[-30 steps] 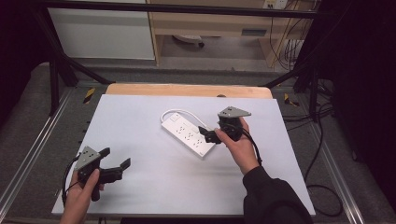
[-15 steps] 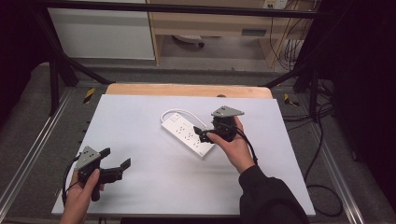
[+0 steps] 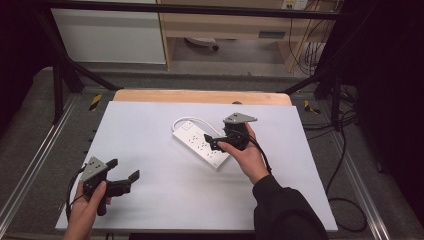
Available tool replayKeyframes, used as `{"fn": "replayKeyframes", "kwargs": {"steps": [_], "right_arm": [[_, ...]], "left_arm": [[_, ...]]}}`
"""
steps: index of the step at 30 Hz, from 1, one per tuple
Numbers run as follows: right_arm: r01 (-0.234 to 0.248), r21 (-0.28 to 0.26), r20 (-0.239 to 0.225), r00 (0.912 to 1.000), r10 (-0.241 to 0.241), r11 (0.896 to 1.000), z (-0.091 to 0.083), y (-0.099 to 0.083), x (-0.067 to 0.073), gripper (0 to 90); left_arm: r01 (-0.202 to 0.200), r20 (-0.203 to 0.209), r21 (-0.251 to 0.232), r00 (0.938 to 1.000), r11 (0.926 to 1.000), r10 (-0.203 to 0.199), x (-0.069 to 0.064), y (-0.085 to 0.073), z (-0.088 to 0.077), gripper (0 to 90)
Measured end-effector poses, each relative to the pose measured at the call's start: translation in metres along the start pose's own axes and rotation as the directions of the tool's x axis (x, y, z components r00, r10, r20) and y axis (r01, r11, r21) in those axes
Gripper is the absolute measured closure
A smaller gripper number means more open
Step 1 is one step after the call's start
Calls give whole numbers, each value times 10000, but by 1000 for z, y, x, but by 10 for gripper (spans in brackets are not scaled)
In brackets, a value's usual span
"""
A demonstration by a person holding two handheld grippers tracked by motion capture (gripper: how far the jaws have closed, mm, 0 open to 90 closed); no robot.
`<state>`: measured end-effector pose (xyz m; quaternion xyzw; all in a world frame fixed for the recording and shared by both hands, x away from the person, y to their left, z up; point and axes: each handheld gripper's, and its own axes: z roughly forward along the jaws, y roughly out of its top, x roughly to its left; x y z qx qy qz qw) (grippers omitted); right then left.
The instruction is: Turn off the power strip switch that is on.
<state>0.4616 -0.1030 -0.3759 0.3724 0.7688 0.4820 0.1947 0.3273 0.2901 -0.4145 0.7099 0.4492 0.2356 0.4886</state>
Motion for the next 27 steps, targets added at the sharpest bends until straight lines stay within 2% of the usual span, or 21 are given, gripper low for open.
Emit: {"fn": "replayKeyframes", "kwargs": {"steps": [3, 8, 15, 22, 27], "right_arm": [[-119, 6, 58, 9999, 119, 9999, 1, -1, -2, 177], [-182, -211, -68, 9998, 181, 9996, 2, -1, -5, 361], [154, -382, 82, 9999, -151, 9992, 10, -2, -6, 616], [450, -433, 289, 9986, -437, 9981, 21, -2, -9, 778], [440, -588, 643, 9971, -402, 9973, 28, -3, -14, 868]], "left_arm": [[2, 5, 6, 10000, 10000, -2, 0, 0, 0, 66], [-56, 17, 33, 10000, 10000, 56, -1, 0, 1, 66], [-47, -2, 53, 10000, 10000, 47, 0, 0, 1, 66], [-127, 66, 59, 9999, 9999, 127, -2, 1, 2, 66], [-119, 66, 81, 9999, 9999, 118, -1, 0, 2, 66]]}}
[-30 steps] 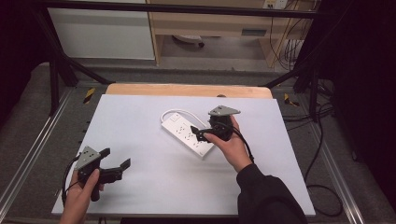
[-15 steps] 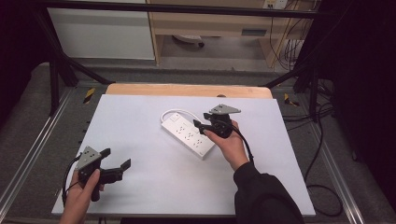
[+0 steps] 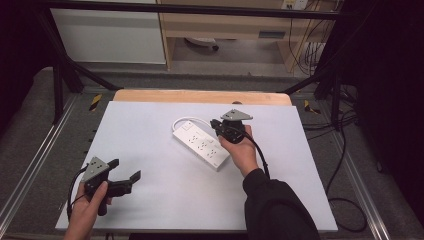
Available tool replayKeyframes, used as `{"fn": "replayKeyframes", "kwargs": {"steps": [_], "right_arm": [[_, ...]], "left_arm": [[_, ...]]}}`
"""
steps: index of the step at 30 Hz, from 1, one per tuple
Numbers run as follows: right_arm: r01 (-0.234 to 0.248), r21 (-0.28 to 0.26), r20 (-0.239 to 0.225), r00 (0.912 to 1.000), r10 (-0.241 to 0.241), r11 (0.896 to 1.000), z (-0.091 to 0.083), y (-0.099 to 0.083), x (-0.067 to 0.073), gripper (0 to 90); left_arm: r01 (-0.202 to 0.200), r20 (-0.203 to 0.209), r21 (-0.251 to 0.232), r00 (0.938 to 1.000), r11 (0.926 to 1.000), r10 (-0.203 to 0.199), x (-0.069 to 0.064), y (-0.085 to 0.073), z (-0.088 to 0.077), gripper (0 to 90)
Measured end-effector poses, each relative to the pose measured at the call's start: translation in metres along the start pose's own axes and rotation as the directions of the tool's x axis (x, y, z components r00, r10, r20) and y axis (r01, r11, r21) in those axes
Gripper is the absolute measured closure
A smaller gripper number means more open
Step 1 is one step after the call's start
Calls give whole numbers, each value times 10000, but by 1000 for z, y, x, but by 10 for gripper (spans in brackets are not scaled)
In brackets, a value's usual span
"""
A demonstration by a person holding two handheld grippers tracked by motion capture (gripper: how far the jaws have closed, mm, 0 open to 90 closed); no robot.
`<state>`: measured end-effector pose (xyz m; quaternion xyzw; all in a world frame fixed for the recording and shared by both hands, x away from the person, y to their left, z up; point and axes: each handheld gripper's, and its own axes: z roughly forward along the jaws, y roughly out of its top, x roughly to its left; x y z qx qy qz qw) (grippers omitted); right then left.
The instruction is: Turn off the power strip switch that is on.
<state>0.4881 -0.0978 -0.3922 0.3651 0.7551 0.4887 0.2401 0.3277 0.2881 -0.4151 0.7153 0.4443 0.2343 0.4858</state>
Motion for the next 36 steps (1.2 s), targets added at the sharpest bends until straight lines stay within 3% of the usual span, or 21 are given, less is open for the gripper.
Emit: {"fn": "replayKeyframes", "kwargs": {"steps": [6, 8, 12, 16, 21, 36], "right_arm": [[-218, 136, 64, 9997, 217, 9997, 8, 0, -5, 897], [-696, 17, -146, 9975, 696, 9976, 10, 0, -6, 899], [-764, 112, -175, 9969, 766, 9970, 15, -2, -6, 900], [-1449, 261, -406, 9885, 1459, 9891, 20, -4, -6, 900], [-1222, 490, -333, 9917, 1239, 9913, 26, -4, -5, 900], [-1157, 1088, -215, 9927, 1187, 9873, 38, -11, -5, 899]], "left_arm": [[38, -24, -33, 10000, 10000, -39, 1, 0, 0, 66], [9, 6, -14, 10000, 10000, -9, 0, 1, 0, 66], [-69, 52, 46, 10000, 10000, 69, -1, 1, 1, 66], [-27, 31, 33, 10000, 10000, 27, 0, 0, 1, 66], [-13, 48, 15, 10000, 10000, 13, 0, 0, 1, 66], [-80, 105, 33, 9999, 10000, 80, -1, 1, 1, 66]]}}
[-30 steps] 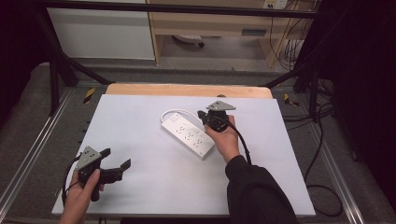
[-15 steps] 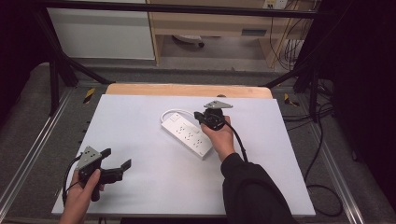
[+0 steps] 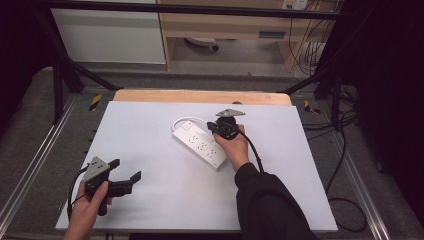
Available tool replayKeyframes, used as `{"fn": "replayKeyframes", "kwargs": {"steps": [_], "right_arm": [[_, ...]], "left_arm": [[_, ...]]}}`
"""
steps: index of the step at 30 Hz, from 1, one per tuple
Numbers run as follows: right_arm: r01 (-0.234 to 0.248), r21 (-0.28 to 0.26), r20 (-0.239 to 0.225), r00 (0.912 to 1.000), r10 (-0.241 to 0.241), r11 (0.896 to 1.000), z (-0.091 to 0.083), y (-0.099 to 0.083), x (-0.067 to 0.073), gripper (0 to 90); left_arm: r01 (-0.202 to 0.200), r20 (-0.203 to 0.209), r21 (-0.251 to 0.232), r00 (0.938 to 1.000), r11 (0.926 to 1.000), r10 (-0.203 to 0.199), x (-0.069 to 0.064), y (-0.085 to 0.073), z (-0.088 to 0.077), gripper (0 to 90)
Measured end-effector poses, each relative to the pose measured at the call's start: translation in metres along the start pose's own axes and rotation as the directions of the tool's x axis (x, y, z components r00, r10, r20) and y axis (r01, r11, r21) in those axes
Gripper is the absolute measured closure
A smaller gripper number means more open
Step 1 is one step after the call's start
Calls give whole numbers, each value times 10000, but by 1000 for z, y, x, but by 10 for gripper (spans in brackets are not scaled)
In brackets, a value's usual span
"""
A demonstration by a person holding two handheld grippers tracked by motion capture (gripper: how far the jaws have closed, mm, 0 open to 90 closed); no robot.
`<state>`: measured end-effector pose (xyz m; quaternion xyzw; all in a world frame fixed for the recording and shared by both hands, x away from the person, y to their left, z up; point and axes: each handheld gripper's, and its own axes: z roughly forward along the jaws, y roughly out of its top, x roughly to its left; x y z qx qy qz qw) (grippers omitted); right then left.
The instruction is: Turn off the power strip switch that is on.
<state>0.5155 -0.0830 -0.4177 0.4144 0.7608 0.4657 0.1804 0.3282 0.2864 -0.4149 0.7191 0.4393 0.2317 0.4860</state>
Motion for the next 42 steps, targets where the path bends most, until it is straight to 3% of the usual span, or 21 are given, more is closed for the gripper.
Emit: {"fn": "replayKeyframes", "kwargs": {"steps": [7, 15, 42], "right_arm": [[315, 433, 66, 9995, -318, 9986, 3, -8, 3, 896], [326, 694, 95, 9994, -334, 9971, 2, -16, 3, 900], [594, 799, 42, 9982, -599, 9950, -7, -27, 3, 900]], "left_arm": [[12, 4, -2, 10000, 10000, -12, 0, 0, 0, 66], [-6, 16, 0, 10000, 10000, 6, 0, 0, 0, 66], [-3, 16, 0, 10000, 10000, 3, 0, 0, 0, 66]]}}
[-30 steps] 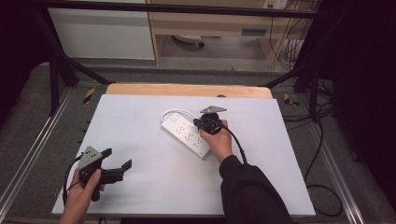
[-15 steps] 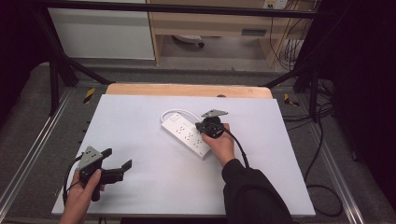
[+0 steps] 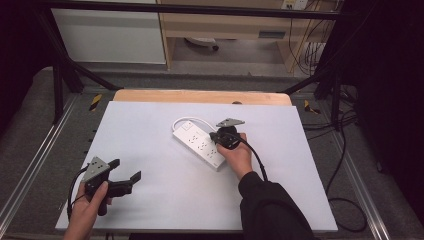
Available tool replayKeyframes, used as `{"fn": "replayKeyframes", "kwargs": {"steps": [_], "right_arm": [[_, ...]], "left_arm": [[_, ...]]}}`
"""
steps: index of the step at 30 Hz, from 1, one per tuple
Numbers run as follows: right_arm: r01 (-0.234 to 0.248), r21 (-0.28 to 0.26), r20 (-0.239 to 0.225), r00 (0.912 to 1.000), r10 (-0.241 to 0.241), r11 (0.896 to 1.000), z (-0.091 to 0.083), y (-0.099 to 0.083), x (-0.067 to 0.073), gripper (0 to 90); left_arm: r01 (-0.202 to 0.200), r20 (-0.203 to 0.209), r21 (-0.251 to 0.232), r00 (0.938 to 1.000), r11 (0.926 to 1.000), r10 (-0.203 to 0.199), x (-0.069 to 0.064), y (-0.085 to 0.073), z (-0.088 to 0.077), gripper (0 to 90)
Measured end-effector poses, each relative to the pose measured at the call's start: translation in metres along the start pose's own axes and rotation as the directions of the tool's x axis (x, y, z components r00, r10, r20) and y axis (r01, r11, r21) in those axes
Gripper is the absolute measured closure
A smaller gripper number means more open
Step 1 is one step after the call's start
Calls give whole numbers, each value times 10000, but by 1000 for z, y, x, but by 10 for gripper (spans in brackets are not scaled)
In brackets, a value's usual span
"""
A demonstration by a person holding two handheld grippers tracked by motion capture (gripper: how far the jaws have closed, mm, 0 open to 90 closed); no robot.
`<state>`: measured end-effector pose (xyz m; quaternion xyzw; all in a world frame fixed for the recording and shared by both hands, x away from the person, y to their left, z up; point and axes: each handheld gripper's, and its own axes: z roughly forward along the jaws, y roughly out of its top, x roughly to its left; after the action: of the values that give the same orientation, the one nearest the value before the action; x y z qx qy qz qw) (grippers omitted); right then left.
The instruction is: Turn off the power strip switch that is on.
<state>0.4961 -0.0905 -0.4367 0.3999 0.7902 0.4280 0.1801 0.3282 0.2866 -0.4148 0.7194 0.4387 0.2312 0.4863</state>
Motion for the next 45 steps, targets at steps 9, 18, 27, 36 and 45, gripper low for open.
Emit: {"fn": "replayKeyframes", "kwargs": {"steps": [9, 18, 27, 36, 45], "right_arm": [[-139, 37, -8, 9999, 139, 9999, 0, -4, 0, 900], [-43, 12, 51, 10000, 43, 10000, 0, -4, 1, 900], [66, -18, 72, 10000, -66, 10000, 0, -5, 3, 900], [174, -50, 102, 9998, -173, 9998, 0, -5, 4, 900], [345, -198, 162, 9993, -341, 9992, 0, -8, 6, 900]], "left_arm": [[3, -2, 9, 10000, 10000, -3, 0, 0, 0, 66], [0, -6, 1, 10000, 10000, 0, 0, 0, 0, 66], [8, -4, 10, 10000, 10000, -8, 0, 0, 0, 67], [-7, -14, 21, 10000, 10000, 7, 0, 0, 0, 67], [13, -8, 13, 10000, 10000, -13, 0, 0, 0, 66]]}}
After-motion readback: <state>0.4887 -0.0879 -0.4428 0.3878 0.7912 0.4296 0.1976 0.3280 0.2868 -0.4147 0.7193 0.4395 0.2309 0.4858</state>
